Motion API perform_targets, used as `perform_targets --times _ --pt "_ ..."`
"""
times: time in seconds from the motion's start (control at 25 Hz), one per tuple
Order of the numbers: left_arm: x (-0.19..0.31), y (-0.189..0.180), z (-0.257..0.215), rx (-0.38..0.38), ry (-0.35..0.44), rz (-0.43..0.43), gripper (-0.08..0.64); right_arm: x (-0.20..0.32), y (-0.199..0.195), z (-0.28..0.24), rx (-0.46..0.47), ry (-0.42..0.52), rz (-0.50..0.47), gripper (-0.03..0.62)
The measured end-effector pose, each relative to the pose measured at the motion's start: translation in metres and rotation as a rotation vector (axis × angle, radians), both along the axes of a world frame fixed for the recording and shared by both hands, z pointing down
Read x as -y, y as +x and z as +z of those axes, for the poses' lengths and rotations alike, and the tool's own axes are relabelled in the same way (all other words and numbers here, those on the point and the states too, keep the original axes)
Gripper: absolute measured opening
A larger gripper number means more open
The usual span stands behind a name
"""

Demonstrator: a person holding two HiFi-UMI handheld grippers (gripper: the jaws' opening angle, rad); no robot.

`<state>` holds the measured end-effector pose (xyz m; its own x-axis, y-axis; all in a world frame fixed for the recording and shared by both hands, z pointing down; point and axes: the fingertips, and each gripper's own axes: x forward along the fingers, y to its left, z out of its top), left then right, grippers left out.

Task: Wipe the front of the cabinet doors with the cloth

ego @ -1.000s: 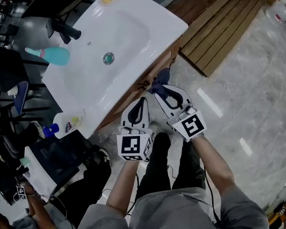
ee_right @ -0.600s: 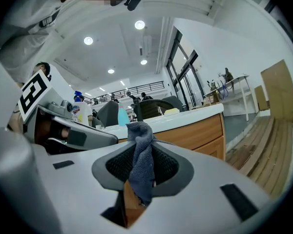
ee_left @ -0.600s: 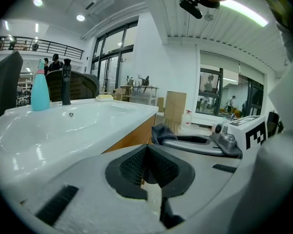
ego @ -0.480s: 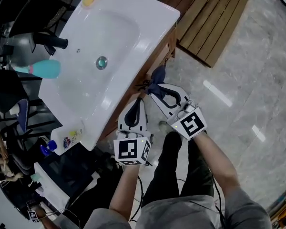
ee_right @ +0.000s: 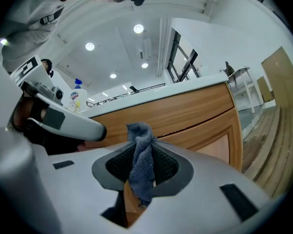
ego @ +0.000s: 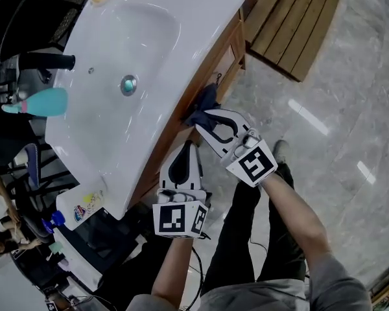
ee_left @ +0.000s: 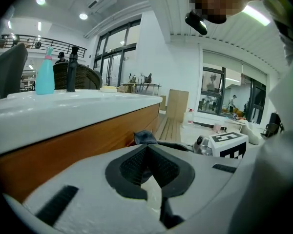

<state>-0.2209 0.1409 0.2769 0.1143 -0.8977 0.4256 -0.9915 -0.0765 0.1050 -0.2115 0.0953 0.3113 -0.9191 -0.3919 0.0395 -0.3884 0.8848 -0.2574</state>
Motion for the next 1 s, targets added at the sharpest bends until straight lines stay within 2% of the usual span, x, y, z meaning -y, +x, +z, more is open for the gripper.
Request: perform_targets --times 0.24,0.48,1.0 --pt "-0.005 0.000 0.017 0.002 -0.009 0.011 0.008 0.003 -0.014 0.016 0.040 -0.018 -0.003 0.086" --pt "-0.010 -0.002 0.027 -0.001 -0.026 0.010 0.008 0.007 -0.023 0.020 0.123 -0.056 0.021 0.080" --pt "-0.002 -0.003 0.042 0.005 -0.052 -0.034 0.008 0.017 -0.018 0.025 0.107 -0.052 0.027 0.075"
